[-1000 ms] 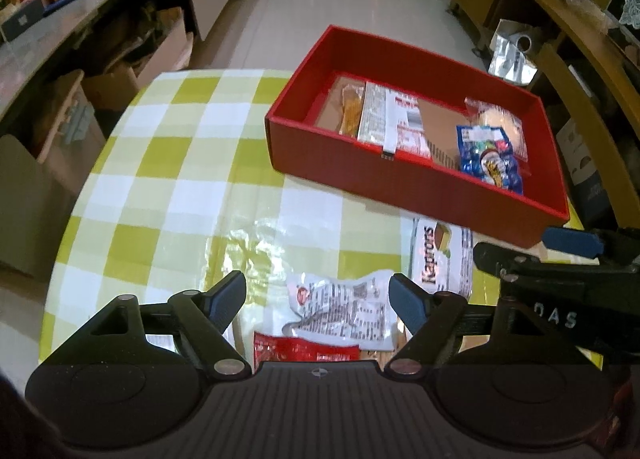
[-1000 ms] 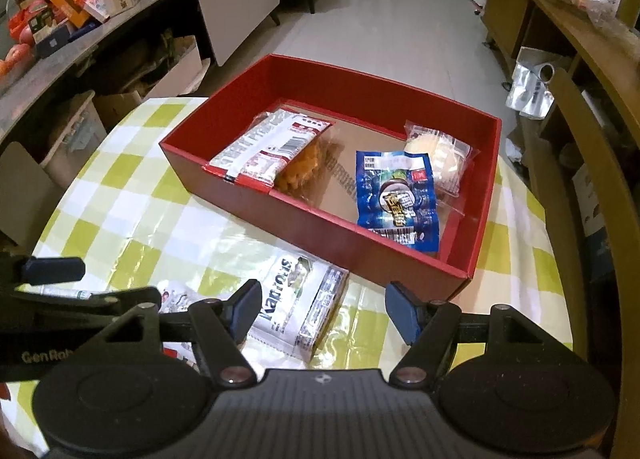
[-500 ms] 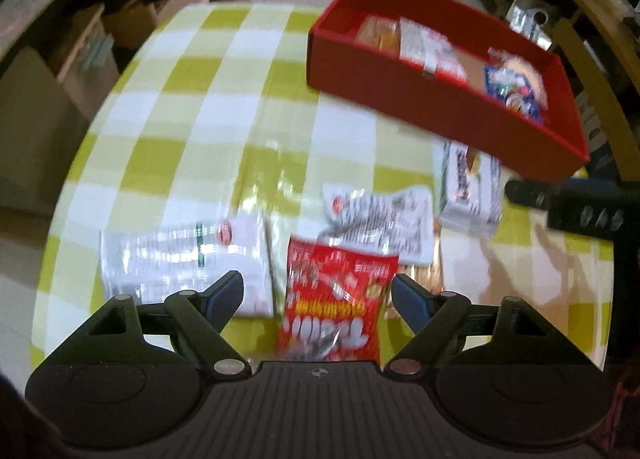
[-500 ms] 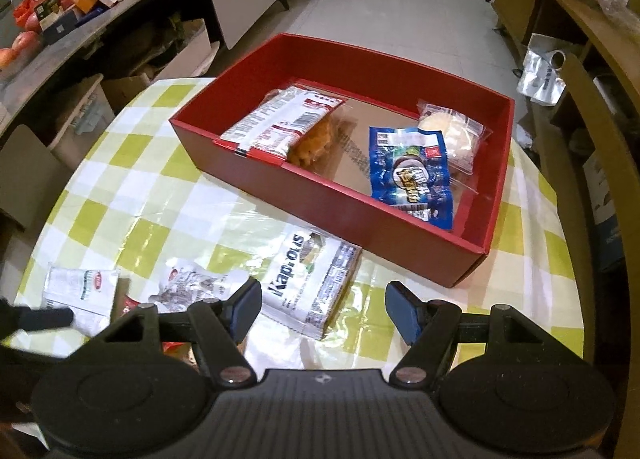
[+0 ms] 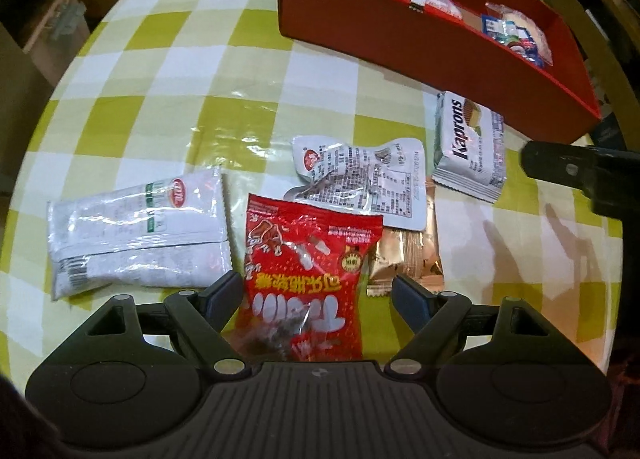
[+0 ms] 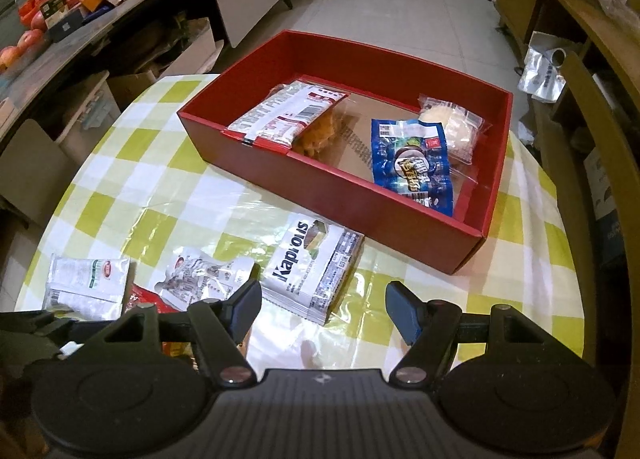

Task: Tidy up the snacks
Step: 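Close the left tool on the Trolli bag while the right tool grasps the Kaprons packet, then lift the Trolli bag with the left tool while the right tool lifts the Kaprons packet, then carry the Trolli bag in the left tool and Kaprons packet in the right tool over the red box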

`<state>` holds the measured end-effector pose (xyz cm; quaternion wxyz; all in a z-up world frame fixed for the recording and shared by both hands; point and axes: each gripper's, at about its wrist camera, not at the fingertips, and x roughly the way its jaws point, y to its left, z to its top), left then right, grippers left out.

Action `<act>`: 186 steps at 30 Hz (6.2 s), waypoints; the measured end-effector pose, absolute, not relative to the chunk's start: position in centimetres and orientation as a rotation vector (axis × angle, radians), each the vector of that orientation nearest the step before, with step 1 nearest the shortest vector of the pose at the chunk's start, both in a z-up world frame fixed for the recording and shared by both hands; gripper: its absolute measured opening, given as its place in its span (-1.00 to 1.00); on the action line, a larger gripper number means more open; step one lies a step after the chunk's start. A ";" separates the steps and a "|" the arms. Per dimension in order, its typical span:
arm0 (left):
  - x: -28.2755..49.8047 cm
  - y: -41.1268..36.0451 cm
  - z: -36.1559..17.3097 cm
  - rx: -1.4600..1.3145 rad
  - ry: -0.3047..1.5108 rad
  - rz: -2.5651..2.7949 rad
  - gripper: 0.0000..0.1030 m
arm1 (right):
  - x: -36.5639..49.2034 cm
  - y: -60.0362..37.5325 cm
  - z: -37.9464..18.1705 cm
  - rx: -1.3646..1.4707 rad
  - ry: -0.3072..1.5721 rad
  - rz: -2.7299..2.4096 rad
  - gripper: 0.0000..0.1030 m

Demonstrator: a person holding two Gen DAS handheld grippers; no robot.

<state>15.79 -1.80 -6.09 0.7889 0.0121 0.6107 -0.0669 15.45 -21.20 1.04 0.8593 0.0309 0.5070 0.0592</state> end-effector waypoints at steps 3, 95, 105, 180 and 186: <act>16.4 -2.0 -7.1 0.025 1.336 -0.123 0.68 | 15.5 -21.4 0.9 0.067 1.069 0.123 0.49; 14.5 -4.6 -5.1 0.046 1.247 -0.256 0.16 | 12.6 -21.9 -2.4 -0.036 1.115 0.087 0.26; 14.4 -4.9 -3.6 0.051 1.197 -0.259 0.16 | 11.9 -21.7 -0.4 -0.030 1.063 0.081 0.26; 29.3 -12.0 0.6 0.097 0.965 -0.183 0.17 | 25.4 -27.4 0.9 0.087 0.930 -0.092 0.26; 29.9 -12.3 0.1 0.106 0.968 -0.177 0.17 | 26.4 -27.2 0.3 0.077 0.937 -0.088 0.26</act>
